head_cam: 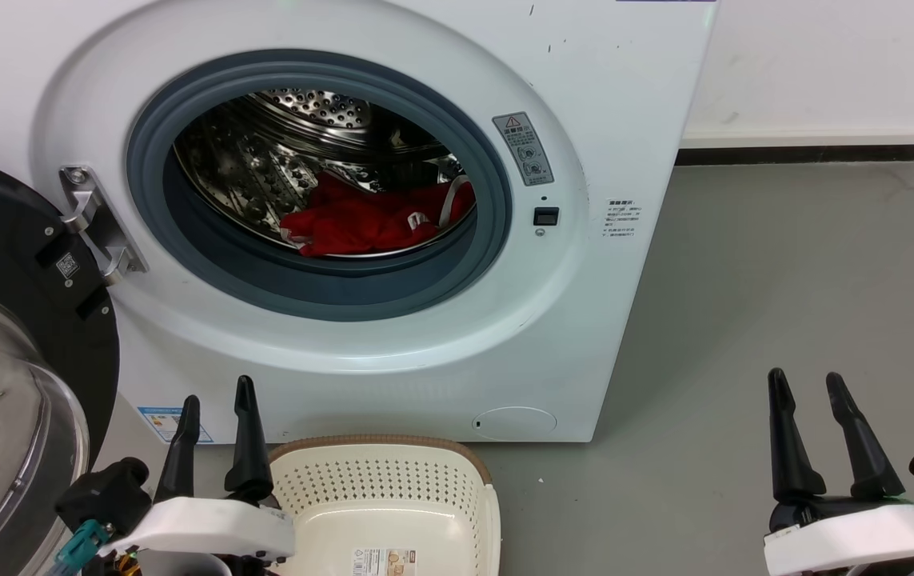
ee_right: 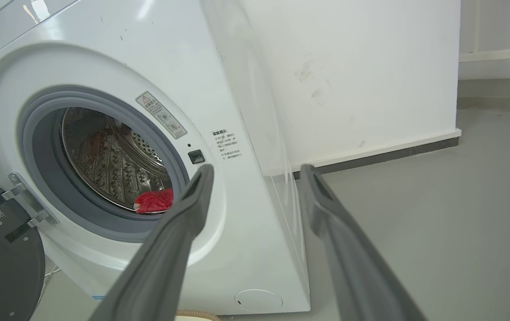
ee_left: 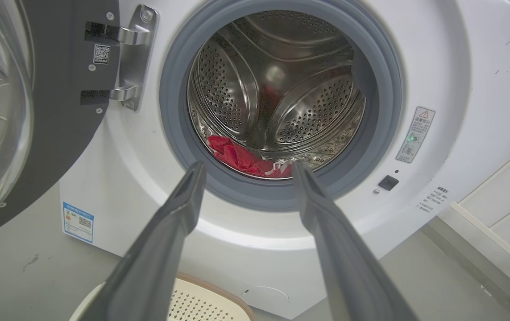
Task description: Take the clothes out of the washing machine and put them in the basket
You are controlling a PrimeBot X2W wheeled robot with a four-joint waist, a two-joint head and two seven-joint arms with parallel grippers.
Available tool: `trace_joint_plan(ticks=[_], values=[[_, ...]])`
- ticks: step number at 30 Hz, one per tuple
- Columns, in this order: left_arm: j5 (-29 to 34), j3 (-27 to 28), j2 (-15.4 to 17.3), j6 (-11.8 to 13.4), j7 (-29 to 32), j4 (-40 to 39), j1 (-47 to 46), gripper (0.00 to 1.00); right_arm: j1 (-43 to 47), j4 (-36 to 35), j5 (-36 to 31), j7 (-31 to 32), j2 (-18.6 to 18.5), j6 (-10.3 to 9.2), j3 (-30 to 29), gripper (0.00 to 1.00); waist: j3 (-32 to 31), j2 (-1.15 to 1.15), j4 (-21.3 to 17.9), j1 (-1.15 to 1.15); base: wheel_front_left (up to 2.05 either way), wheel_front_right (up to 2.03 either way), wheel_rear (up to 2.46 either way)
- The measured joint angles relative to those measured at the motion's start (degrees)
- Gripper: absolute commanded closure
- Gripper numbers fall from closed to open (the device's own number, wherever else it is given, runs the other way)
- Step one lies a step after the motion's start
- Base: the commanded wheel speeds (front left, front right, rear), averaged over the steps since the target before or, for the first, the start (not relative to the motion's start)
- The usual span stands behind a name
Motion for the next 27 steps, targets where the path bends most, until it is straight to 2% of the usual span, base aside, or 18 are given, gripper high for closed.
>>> trace_joint_plan(ticks=[27], values=[[13.23,-0.88,0.03,0.58,-3.49,-1.18,1.81,0.0,2.26,-3.76,-14.95,-3.43,-0.03,0.0,0.68,0.0,-0.39,0.0,0.09,0.0,0.0,0.0,0.0]])
